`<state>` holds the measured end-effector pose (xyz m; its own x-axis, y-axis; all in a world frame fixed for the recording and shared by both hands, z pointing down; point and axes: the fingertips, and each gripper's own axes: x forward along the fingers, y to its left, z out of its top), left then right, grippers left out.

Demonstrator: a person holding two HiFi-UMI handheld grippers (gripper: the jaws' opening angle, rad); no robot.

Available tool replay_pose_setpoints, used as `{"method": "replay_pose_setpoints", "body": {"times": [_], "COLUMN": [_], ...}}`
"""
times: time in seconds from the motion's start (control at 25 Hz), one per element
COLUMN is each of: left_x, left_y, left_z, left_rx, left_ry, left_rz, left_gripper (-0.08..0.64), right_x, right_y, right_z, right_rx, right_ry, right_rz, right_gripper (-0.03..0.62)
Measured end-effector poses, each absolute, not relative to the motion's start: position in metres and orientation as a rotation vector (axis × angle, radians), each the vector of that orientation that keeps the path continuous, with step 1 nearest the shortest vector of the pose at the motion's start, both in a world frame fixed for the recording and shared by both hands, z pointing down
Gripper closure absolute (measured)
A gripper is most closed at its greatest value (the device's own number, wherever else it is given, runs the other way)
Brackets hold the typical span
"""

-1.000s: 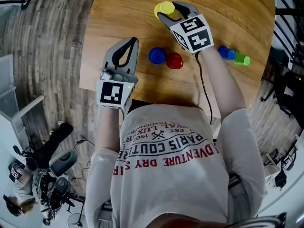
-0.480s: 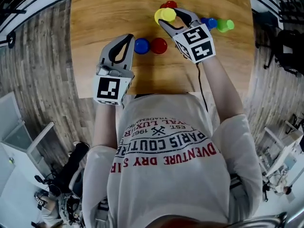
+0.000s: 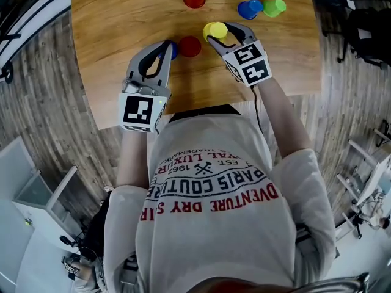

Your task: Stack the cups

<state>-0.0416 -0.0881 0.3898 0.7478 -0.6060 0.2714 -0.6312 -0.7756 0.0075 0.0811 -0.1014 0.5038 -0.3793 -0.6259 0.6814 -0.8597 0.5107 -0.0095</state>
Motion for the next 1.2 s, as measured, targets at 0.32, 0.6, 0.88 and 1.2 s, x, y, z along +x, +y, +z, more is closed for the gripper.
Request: {"method": "replay_pose_setpoints", "body": {"times": [0.32, 0.6, 0.88, 1.2], "left_x": [-0.045, -0.048, -0.047, -0.039], "left_y": [-0.08, -0.075, -0.072, -0.067], "left_z": [0.396, 0.402, 0.405, 0.402], "left_rx": [2.822, 2.798, 2.778, 2.791], "left_ry": [-1.021, -1.041, -1.055, -1.043], "left_rz": [0.427, 0.425, 0.433, 0.413], "left_gripper": [0.543, 0.543, 0.544, 0.543], "right_x": [0.083, 0.076, 0.078, 0.077], "right_y": [-0.081, -0.079, -0.076, -0.069], "right_z": [0.532, 0.54, 0.547, 0.551], "right_rx": [1.21, 1.204, 1.219, 1.226], "right_ry": [-2.109, -2.115, -2.104, -2.124], "right_rz": [0.548, 0.578, 0.599, 0.674], "right_gripper": [0.337, 0.337, 0.336, 0.299]}}
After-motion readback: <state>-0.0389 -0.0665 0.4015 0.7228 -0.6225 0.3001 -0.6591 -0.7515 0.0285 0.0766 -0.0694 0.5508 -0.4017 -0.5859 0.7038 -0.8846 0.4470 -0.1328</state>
